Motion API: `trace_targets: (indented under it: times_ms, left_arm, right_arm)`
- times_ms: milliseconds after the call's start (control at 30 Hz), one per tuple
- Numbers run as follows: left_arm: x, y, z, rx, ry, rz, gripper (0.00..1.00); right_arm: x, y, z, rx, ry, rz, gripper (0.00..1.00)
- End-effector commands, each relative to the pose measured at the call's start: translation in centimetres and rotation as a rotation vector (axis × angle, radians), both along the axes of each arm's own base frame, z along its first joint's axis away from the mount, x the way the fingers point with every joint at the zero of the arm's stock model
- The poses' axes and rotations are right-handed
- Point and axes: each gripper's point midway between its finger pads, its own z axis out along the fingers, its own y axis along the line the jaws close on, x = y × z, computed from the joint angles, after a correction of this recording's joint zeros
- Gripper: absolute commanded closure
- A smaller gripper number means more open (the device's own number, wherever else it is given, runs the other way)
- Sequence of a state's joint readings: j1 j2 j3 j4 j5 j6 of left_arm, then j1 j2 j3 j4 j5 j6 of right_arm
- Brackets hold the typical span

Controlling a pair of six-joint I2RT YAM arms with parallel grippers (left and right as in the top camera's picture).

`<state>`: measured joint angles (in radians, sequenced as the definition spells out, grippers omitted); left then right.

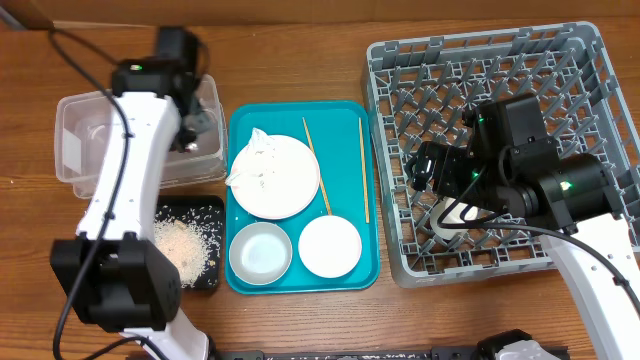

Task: Sort waste into correct bins and load items into the dishwasher
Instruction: 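Pick the red wrapper off the pink plate and drop it in the clear container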

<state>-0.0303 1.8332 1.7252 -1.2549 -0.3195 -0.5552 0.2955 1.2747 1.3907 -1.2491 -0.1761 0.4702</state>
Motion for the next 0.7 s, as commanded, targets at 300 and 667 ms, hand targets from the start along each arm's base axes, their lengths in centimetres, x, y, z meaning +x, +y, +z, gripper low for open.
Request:
trace_targets:
  times_ms: [300, 667]
  left_arm:
    - [-1.7, -3.0, 1.2, -0.269, 0.067, -0.041, 0.1]
    - [-3.2, -12.3, -2.0, 0.023, 0.115, -0.381, 0.13]
  right_arm:
    - [0.4, 0.2, 1.0, 0.006, -0.036, 0.008, 0.0]
    - [0.2, 0.1, 0.8, 0.003, -0.026, 0.008, 0.0]
